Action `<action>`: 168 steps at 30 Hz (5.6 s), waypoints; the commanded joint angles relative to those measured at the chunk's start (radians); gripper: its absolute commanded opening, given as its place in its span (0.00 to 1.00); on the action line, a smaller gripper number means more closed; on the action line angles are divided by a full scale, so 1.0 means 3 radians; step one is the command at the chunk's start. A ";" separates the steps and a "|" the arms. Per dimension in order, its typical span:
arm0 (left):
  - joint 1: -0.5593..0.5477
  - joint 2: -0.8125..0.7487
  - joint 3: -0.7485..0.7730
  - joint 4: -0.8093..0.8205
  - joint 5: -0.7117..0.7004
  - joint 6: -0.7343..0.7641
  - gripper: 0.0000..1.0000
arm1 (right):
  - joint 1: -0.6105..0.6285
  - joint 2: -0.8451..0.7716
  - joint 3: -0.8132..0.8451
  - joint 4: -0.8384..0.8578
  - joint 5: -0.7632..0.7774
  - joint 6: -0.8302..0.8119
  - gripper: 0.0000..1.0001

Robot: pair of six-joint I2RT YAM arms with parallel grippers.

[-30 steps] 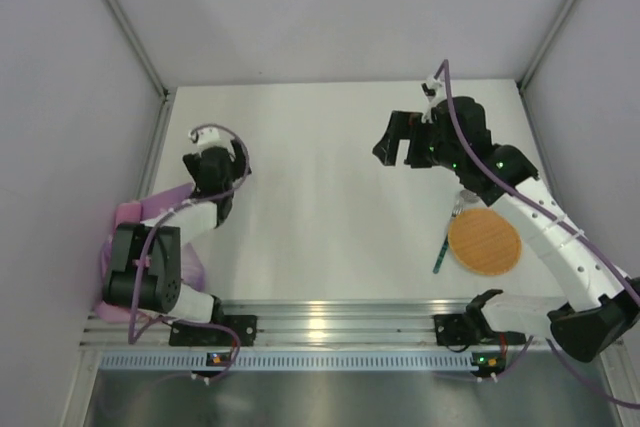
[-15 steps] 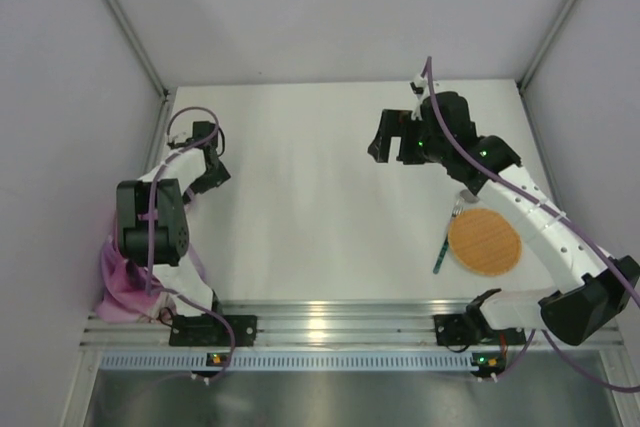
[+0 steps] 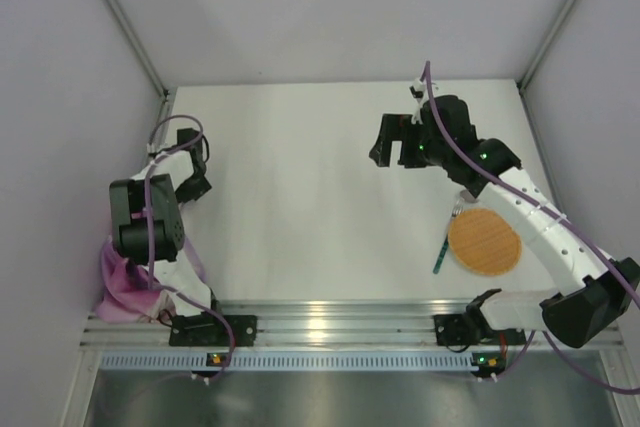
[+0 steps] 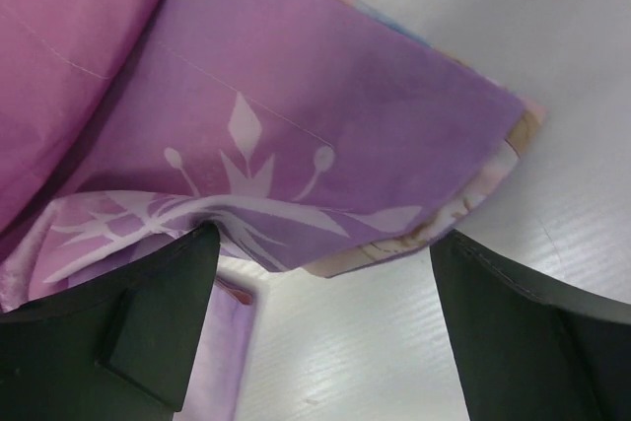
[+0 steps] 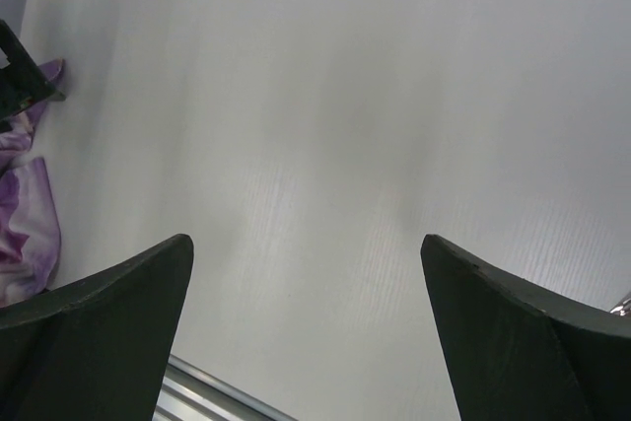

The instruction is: Set the dinner table for one person

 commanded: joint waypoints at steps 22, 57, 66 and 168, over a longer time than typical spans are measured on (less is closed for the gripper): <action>0.0240 0.0439 0.0436 0.0002 0.0433 0.0140 0.00 | 0.0047 -0.0263 -0.0236 -0.0112 0.0206 0.0011 1.00; -0.2098 0.1590 0.3780 0.0288 0.2811 -0.1210 0.98 | 0.0017 -0.0168 -0.0559 -0.0133 0.0147 0.0000 1.00; -0.1438 0.0399 0.2953 0.0008 0.2633 -0.0939 0.99 | 0.0037 0.0972 -0.0763 0.0839 -0.0821 0.0706 1.00; -0.0660 -0.0834 0.0145 -0.0299 0.2178 0.0406 0.98 | -0.2346 0.3397 0.2335 -0.1002 0.0508 0.0057 0.39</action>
